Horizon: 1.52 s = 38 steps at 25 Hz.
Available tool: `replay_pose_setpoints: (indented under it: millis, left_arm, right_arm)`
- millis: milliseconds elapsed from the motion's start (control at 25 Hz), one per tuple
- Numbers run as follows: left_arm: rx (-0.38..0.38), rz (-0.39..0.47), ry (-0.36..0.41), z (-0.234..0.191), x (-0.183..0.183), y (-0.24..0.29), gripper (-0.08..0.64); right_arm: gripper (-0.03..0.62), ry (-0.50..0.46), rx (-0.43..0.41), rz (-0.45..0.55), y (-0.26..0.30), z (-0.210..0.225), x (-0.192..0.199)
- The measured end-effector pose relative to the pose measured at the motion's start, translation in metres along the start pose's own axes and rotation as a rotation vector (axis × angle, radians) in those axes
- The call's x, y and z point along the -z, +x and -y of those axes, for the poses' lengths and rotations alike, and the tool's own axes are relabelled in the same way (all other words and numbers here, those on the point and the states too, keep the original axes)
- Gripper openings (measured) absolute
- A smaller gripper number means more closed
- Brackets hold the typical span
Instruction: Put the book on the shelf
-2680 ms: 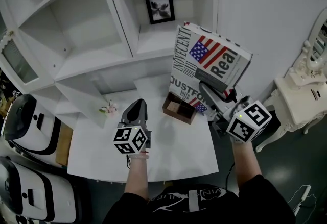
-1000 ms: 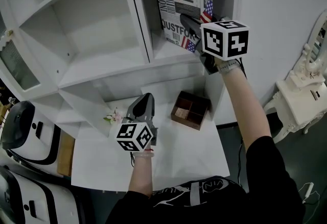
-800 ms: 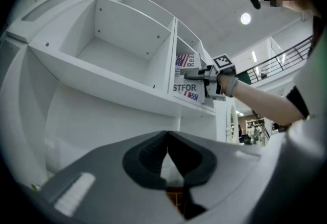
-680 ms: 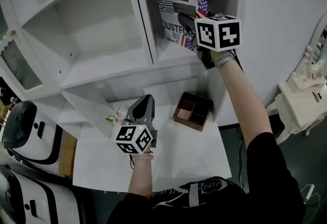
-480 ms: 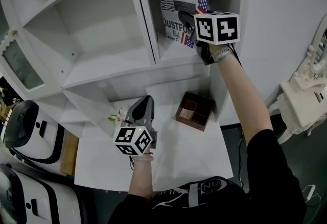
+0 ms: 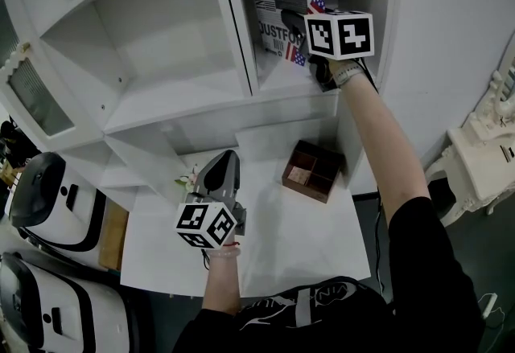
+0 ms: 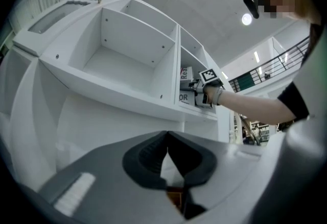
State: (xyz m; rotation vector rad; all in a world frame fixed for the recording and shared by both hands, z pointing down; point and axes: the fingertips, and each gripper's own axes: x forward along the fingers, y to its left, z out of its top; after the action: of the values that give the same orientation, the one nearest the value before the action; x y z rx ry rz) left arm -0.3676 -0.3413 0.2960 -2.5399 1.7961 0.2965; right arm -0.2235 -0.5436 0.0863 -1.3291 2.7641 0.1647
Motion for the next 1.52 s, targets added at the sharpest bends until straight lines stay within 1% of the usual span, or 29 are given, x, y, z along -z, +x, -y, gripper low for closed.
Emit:
replay_pose_setpoints:
  millis: [200,320,440,720,1080,1360,1440,1520]
  left_arm:
    - [0.001,0.002,-0.003,-0.002,-0.001,-0.005,0.000]
    - [0.004,0.006,-0.010,-0.001,-0.001,-0.006,0.000]
    - [0.016,0.007,-0.015,0.004,0.000,-0.004,0.000]
    - [0.053,-0.001,-0.021,0.021,0.005,0.001,0.000]
    - [0.083,-0.018,-0.020,0.039,0.011,0.007,0.000]
    - [0.080,-0.036,-0.019,0.045,0.018,0.006,0.000]
    - [0.076,-0.039,-0.013,0.045,0.019,0.006,0.000]
    - [0.070,-0.045,-0.009,0.045,0.021,0.004,0.000]
  right_arm:
    - [0.190,-0.032,0.007,0.002,-0.002,0.000,0.002]
    - [0.234,-0.044,-0.011,-0.006,-0.005,-0.003,0.002]
    - [0.258,-0.038,-0.008,0.003,-0.012,-0.002,0.001]
    - [0.307,-0.016,0.035,0.032,-0.037,0.005,0.005]
    - [0.327,-0.001,0.025,0.046,-0.070,-0.002,0.013]
    - [0.325,-0.004,0.017,0.039,-0.092,-0.009,0.025]
    - [0.321,-0.013,0.025,0.040,-0.100,-0.010,0.029]
    - [0.292,-0.014,0.027,0.039,-0.108,-0.012,0.034]
